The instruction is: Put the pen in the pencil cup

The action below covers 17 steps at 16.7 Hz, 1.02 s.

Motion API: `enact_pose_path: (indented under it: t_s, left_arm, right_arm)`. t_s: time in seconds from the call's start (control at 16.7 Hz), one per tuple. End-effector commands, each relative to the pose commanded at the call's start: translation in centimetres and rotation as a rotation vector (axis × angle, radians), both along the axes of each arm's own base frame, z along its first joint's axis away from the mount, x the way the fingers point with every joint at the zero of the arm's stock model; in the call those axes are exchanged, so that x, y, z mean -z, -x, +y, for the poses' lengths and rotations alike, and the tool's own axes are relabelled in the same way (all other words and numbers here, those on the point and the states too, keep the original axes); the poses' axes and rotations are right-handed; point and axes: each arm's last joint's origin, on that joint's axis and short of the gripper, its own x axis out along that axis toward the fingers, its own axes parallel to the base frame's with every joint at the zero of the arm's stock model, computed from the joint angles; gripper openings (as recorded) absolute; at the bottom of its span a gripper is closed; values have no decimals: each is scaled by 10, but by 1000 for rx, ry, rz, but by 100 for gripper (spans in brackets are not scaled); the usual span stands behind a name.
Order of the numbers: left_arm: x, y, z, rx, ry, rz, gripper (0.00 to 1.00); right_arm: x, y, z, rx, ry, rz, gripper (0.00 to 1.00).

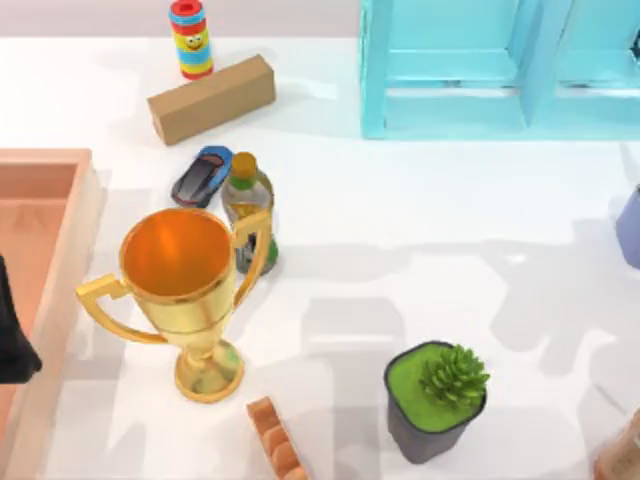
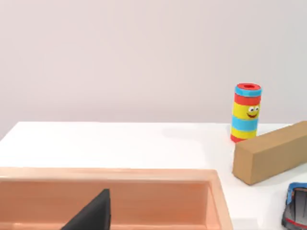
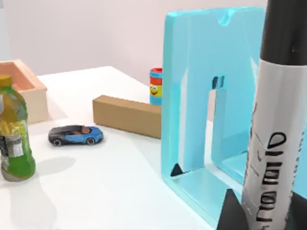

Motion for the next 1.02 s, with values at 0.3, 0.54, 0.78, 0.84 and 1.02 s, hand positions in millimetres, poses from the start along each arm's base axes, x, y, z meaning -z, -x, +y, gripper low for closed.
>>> enact_pose_path:
  t_s: [0.3, 0.54, 0.78, 0.84, 1.02]
  left_arm:
    - [0, 0, 0, 0, 0, 0, 100]
    - [0, 0, 0, 0, 0, 0, 100]
    - [0, 0, 0, 0, 0, 0, 100]
    - [0, 0, 0, 0, 0, 0, 100]
    - [0, 0, 0, 0, 0, 0, 100]
  right_arm:
    - [1, -1, 1, 5, -1, 0, 0]
    - [3, -1, 3, 5, 0, 1, 0]
    - [3, -1, 3, 5, 0, 1, 15]
    - [3, -1, 3, 5, 0, 1, 23]
    - [3, -1, 3, 5, 0, 1, 45]
